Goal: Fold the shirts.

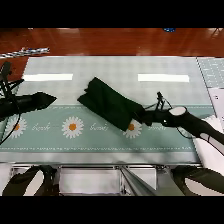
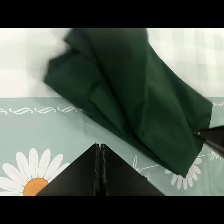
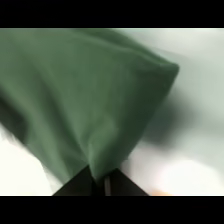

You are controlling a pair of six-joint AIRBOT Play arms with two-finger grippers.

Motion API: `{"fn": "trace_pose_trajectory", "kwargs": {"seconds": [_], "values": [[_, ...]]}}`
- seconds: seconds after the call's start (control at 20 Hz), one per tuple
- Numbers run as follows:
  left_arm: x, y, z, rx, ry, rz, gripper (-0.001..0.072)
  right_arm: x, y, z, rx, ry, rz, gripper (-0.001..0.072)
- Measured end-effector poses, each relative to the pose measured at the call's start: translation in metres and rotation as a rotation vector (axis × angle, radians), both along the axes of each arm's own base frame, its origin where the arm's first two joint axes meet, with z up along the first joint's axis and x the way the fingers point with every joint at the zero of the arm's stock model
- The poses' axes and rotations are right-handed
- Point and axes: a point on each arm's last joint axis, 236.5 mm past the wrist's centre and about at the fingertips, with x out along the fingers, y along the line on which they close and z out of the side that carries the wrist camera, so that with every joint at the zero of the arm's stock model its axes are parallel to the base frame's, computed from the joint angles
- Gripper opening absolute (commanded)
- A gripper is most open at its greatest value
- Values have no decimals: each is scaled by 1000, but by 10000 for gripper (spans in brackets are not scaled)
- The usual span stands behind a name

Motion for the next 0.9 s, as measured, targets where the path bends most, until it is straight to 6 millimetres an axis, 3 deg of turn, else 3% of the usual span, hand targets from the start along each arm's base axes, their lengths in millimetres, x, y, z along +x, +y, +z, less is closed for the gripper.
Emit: {"fn": "trace_pose_trajectory", "kwargs": {"seconds": [0.25,0.45,0.65,0.75,0.9], "values": [[0,0,0,0,1,0,20,73,37,107,32,-283,114,23],[0,0,0,0,1,0,20,116,28,198,-39,-465,128,24],[0,0,-1,0,2,0,20,149,-28,277,-117,-577,54,24],[0,0,0,0,1,0,20,156,-69,308,-159,-601,8,24],[0,0,0,0,1,0,20,151,-140,339,-223,-595,-75,24]]}}
